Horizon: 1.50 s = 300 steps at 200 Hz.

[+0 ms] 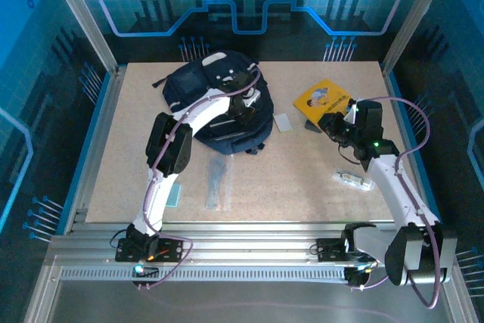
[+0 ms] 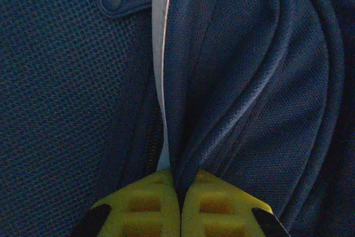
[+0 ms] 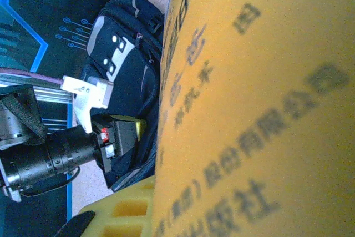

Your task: Pack the student bag

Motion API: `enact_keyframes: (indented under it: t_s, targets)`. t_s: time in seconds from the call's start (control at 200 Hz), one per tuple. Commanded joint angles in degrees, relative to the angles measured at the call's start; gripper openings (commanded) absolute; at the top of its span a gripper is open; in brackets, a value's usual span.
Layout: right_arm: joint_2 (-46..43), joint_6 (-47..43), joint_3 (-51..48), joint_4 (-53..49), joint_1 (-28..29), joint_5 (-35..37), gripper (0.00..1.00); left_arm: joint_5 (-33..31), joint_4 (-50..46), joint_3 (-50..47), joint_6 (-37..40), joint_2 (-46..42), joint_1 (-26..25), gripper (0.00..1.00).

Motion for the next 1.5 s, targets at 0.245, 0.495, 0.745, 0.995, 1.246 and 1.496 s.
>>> enact_keyframes:
  t_s: [0.245, 0.495, 0.745, 0.995, 1.246, 1.496]
  targets:
    - [-3.0, 0.1, -1.2, 4.1, -1.2, -0.1, 0.0, 18.6, -6.9, 18.6, -10.3, -7.7, 4.4, 0.0]
    - [-0.3, 5.7, -6.1, 14.6, 2.5, -2.3, 0.0, 29.6, -3.9, 23.4, -18.8, -6.8, 7.7, 0.0]
    - [13.9, 7.4, -1.2, 28.8, 12.8, -4.0, 0.0, 36.5, 0.8, 24.0, -24.5, -7.2, 9.5, 0.0]
    - [33.2, 10.0, 9.7, 44.7, 20.7, -7.2, 0.0, 39.3, 3.1, 25.3, -27.2, -7.2, 10.1, 0.0]
    - [53.8, 15.1, 23.5, 49.9, 25.4, -8.3, 0.0, 41.1, 6.0, 23.4, -29.6, -7.6, 10.2, 0.0]
    - [68.0, 17.8, 37.9, 46.5, 27.8, -7.2, 0.0, 41.6, 9.8, 20.8, -32.0, -8.1, 10.2, 0.0]
